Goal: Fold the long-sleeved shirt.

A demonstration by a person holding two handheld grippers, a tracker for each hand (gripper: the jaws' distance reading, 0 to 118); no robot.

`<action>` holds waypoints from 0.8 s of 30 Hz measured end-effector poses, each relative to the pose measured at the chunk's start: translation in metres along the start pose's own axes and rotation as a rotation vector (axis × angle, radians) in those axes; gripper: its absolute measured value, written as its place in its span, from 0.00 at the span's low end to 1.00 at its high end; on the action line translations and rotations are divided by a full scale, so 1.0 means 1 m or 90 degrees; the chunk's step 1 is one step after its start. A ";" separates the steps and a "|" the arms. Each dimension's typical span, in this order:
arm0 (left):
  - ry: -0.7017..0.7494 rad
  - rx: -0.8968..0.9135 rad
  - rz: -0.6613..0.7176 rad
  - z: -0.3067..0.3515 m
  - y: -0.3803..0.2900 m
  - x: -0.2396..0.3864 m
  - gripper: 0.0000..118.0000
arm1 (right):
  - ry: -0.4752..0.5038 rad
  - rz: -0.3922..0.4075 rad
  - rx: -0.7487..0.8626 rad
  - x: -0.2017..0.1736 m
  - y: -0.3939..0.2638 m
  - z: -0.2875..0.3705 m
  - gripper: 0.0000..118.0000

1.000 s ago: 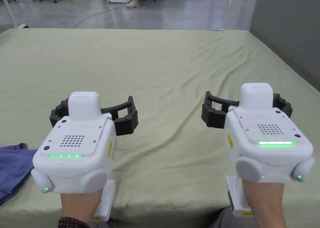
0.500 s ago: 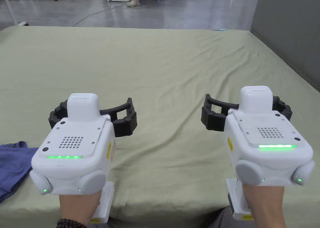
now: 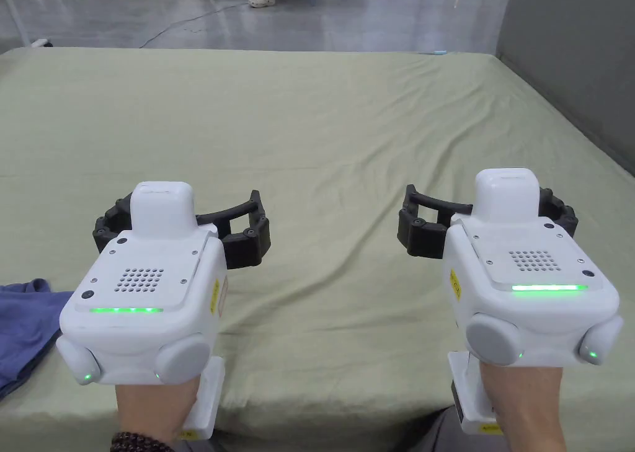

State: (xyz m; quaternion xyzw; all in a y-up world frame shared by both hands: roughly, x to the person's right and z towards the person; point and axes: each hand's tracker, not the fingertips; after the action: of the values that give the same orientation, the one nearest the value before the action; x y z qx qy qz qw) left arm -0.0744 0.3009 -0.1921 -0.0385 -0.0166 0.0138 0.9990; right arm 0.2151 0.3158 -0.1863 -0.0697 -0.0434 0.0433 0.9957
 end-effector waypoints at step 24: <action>-0.004 -0.006 -0.004 -0.002 -0.004 0.002 1.00 | -0.001 0.017 -0.002 -0.005 -0.006 -0.005 1.00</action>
State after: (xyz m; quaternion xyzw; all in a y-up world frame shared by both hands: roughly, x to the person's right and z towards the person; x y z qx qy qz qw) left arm -0.0726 0.2966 -0.1941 -0.0431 -0.0200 0.0107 0.9988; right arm 0.2111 0.3092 -0.1907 -0.0721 -0.0437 0.0565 0.9948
